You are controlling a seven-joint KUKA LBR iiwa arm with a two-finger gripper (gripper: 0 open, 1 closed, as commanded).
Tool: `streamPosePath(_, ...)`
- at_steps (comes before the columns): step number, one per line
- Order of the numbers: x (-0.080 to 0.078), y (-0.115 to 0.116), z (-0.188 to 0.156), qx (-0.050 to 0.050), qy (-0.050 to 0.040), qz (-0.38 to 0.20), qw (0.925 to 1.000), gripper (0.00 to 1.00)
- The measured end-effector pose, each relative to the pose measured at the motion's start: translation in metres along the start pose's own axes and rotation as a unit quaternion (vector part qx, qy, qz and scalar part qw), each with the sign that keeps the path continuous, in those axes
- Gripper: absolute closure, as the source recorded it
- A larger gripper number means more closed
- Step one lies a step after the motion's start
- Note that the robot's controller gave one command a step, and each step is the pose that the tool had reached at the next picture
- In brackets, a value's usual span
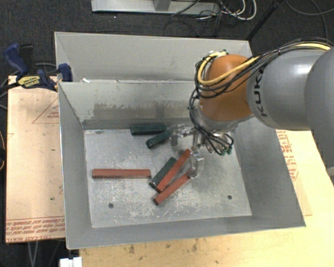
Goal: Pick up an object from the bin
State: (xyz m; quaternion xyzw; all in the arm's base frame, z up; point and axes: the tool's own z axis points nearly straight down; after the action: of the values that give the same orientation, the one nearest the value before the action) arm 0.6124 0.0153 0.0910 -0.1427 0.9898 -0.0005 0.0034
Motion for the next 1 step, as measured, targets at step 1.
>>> streamPosePath(1,0.0047,0.0249,0.0072,-0.002,0.0022,-0.066,0.9978,0.00)
